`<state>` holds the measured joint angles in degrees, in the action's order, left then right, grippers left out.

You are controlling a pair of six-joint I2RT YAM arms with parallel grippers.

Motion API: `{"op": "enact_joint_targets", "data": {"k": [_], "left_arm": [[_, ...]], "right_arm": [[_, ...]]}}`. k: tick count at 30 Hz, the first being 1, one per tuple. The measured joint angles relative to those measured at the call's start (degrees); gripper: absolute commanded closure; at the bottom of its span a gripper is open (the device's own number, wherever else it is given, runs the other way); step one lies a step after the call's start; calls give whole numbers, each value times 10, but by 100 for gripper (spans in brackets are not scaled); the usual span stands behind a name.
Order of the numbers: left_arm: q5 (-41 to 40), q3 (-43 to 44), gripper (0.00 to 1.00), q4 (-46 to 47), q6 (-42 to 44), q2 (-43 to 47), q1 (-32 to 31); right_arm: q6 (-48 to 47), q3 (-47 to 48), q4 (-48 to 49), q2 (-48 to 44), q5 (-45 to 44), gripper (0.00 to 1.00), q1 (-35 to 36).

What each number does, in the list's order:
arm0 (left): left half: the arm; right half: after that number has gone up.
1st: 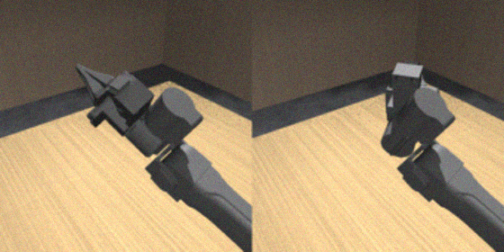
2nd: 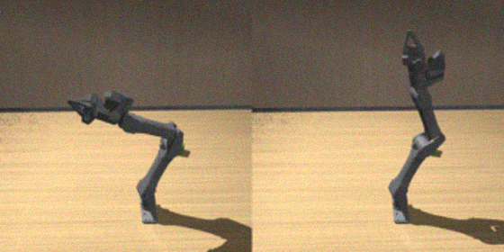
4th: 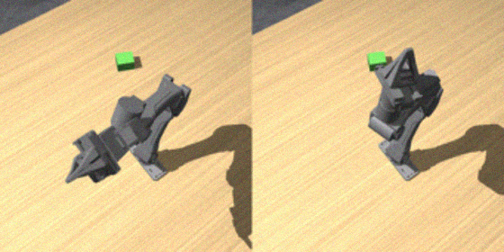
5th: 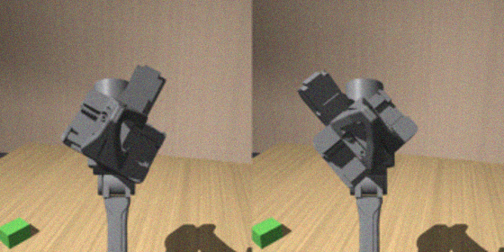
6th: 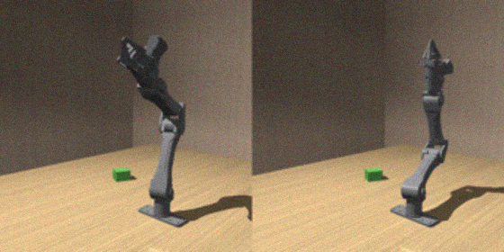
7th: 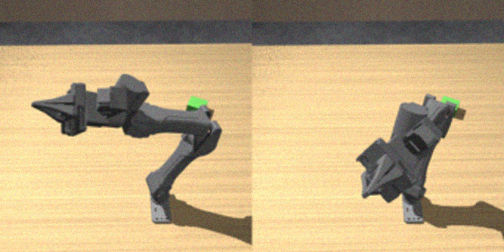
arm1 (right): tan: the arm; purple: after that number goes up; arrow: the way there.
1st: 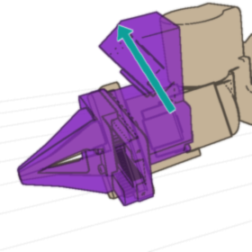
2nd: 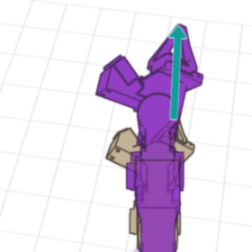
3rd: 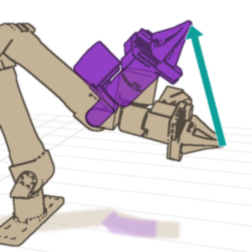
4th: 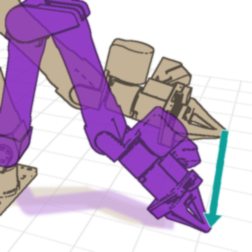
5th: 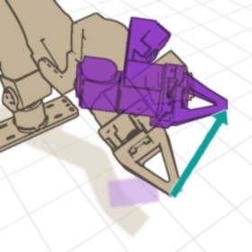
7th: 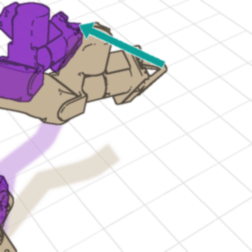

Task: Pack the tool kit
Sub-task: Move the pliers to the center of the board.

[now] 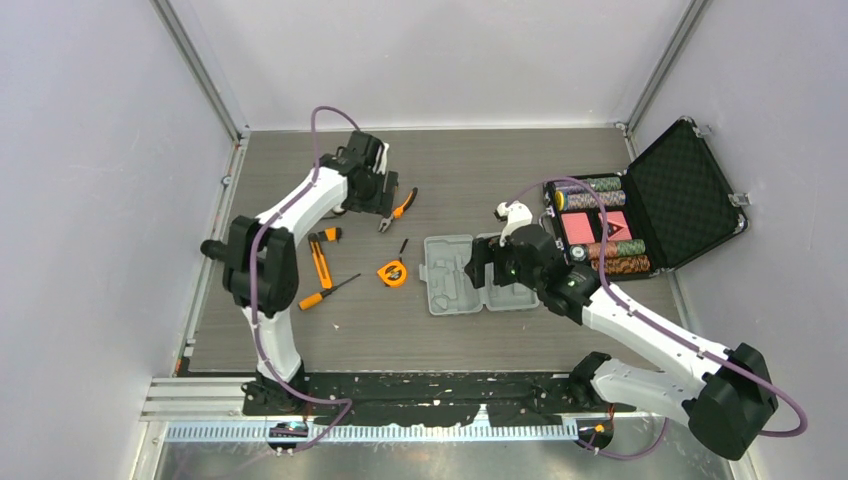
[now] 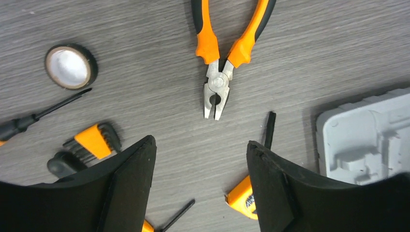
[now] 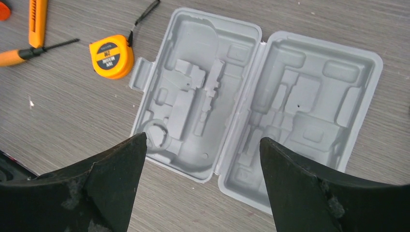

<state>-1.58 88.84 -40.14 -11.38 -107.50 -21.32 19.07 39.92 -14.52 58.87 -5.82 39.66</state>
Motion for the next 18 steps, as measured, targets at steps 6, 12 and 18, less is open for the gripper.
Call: {"op": "enact_joint_targets", "data": {"k": [6, 12, 18], "left_arm": [[12, 49, 39, -13, 1, -84, 0], [38, 70, 43, -19, -5, -136, 0], [52, 77, 52, -27, -19, -162, 0]], "right_arm": [[-1, -21, -3, -9, -1, 8, -3], [-1, -27, -3, -17, -1, 8, -7], [-1, -33, -2, -20, 0, 8, -12]]}}
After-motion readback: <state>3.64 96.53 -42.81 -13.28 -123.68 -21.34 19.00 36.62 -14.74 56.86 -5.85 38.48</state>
